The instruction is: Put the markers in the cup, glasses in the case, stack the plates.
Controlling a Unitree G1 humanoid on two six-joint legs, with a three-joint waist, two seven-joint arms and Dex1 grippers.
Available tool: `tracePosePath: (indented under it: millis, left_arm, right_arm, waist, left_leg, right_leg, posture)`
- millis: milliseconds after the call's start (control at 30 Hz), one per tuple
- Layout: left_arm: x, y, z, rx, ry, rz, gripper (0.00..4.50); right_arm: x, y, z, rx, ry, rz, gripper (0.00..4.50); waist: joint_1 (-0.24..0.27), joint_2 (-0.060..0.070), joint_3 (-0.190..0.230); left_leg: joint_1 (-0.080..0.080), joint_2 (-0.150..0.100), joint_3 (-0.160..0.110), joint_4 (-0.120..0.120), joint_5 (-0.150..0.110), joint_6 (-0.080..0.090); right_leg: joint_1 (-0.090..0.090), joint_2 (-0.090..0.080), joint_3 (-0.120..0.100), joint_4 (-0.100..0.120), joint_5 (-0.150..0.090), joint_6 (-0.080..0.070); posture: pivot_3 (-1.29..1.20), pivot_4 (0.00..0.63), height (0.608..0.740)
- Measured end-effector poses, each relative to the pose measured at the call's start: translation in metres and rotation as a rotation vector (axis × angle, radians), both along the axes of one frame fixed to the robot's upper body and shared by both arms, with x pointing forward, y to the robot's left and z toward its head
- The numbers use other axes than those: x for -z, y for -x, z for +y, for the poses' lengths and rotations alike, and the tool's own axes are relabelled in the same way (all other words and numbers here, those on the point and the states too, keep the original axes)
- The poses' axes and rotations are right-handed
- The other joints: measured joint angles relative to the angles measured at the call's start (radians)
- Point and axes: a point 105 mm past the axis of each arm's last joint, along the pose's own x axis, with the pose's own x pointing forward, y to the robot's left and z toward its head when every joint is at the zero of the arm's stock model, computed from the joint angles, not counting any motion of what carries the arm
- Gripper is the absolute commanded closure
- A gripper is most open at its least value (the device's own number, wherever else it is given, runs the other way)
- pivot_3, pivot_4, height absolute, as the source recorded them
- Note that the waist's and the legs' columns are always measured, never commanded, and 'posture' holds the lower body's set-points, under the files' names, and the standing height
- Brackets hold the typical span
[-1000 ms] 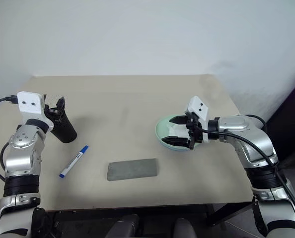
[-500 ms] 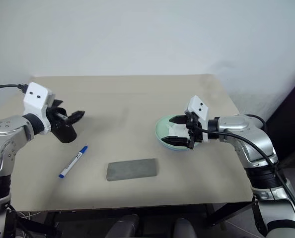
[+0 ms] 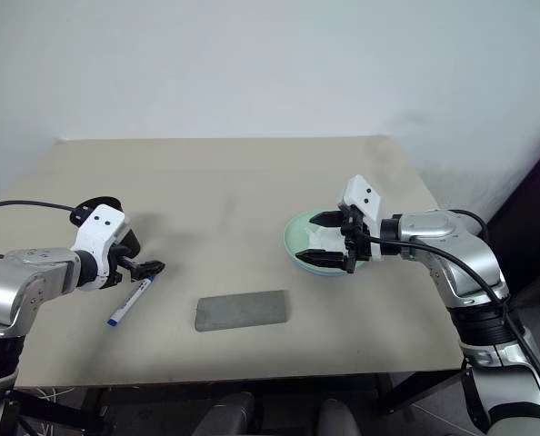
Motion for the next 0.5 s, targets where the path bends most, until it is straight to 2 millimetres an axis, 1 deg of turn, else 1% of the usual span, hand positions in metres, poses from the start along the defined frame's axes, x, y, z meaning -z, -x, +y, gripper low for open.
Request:
tracePosePath:
  millis: [67, 167, 333, 467, 500]
  left_arm:
    - [0.012, 0.006, -0.001, -0.011, 0.001, 0.054, 0.03]
    - [0.023, 0.013, 0.001, -0.028, -0.007, 0.111, 0.03]
    - [0.031, 0.019, 0.003, -0.048, -0.016, 0.165, 0.03]
    - [0.033, 0.021, 0.004, -0.06, -0.018, 0.183, 0.03]
    - [0.033, 0.021, 0.004, -0.061, -0.018, 0.185, 0.39]
  right_arm:
    - [0.0, 0.0, 0.0, 0.0, 0.001, 0.0, 0.0]
    - [0.0, 0.0, 0.0, 0.0, 0.001, 0.0, 0.0]
    - [0.0, 0.0, 0.0, 0.0, 0.001, 0.0, 0.0]
    - [0.0, 0.0, 0.0, 0.0, 0.002, 0.0, 0.0]
    - [0.0, 0.0, 0.0, 0.0, 0.002, 0.0, 0.0]
  waist:
    - [0.0, 0.0, 0.0]
    - [0.001, 0.0, 0.0]
    - [0.001, 0.0, 0.0]
    - [0.001, 0.0, 0.0]
    - [0.001, 0.0, 0.0]
  left_leg:
    - [0.0, 0.0, 0.0, 0.0, 0.0, 0.0]
    - [0.0, 0.0, 0.0, 0.0, 0.0, 0.0]
    - [0.0, 0.0, 0.0, 0.0, 0.0, 0.0]
    - [0.0, 0.0, 0.0, -0.001, 0.0, 0.0]
    - [0.0, 0.0, 0.0, -0.001, 0.0, 0.0]
  right_leg:
    - [0.0, 0.0, 0.0, 0.0, 0.0, 0.0]
    - [0.0, 0.0, 0.0, 0.0, 0.0, 0.0]
    - [0.0, 0.0, 0.0, 0.0, 0.0, 0.0]
    - [-0.001, 0.0, 0.0, 0.0, 0.0, 0.0]
    - [-0.001, 0.0, 0.0, 0.0, 0.0, 0.0]
  posture:
    - [0.0, 0.0, 0.704]
    - [0.0, 0.0, 0.704]
    - [0.0, 0.0, 0.704]
    - [0.0, 0.0, 0.704]
    - [0.0, 0.0, 0.704]
